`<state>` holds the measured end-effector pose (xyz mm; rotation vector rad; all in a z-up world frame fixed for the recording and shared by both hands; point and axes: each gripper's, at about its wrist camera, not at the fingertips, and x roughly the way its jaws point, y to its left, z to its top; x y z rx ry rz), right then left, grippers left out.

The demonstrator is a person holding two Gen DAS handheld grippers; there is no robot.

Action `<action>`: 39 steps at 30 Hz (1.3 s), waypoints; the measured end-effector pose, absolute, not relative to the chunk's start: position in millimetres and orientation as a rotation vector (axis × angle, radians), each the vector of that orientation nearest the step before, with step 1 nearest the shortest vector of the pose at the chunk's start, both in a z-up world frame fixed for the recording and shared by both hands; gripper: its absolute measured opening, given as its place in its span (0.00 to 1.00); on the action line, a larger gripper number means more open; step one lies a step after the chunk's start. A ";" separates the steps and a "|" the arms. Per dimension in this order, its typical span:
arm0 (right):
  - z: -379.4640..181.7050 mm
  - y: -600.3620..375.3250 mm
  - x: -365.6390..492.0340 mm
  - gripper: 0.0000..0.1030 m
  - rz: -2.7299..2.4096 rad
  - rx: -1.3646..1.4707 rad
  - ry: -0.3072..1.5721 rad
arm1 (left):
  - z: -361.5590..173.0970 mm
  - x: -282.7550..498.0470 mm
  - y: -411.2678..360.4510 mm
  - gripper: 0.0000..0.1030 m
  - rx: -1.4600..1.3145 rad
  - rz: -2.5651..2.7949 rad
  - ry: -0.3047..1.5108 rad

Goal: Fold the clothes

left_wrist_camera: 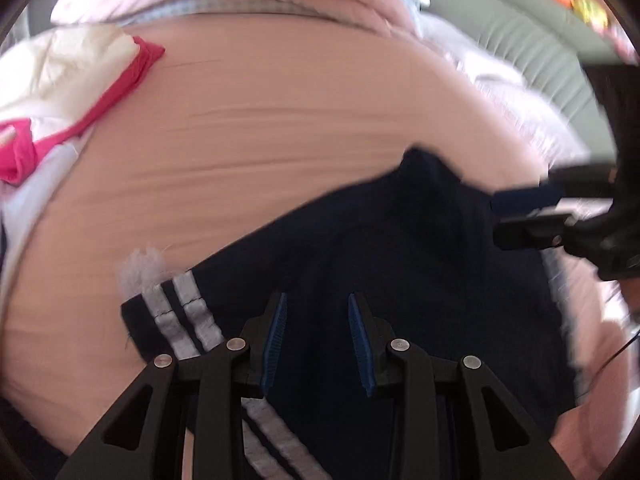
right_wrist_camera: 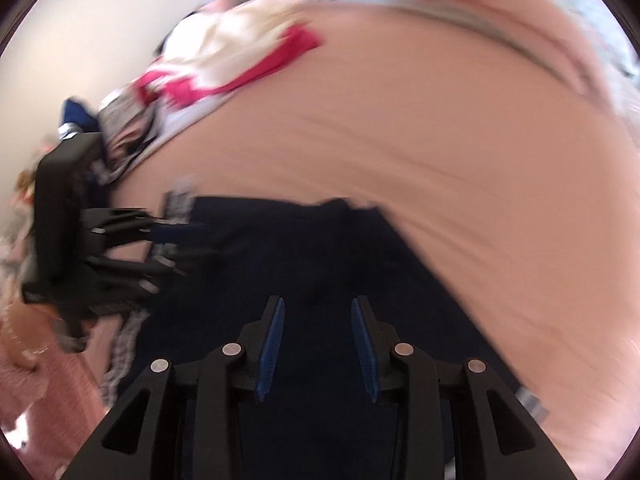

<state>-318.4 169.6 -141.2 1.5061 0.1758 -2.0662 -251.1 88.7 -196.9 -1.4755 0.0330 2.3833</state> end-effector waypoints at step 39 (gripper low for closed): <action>-127.5 220.2 -129.7 0.40 -2.374 1.426 -0.145 | -196.4 -110.2 114.1 0.28 -1.416 2.391 0.119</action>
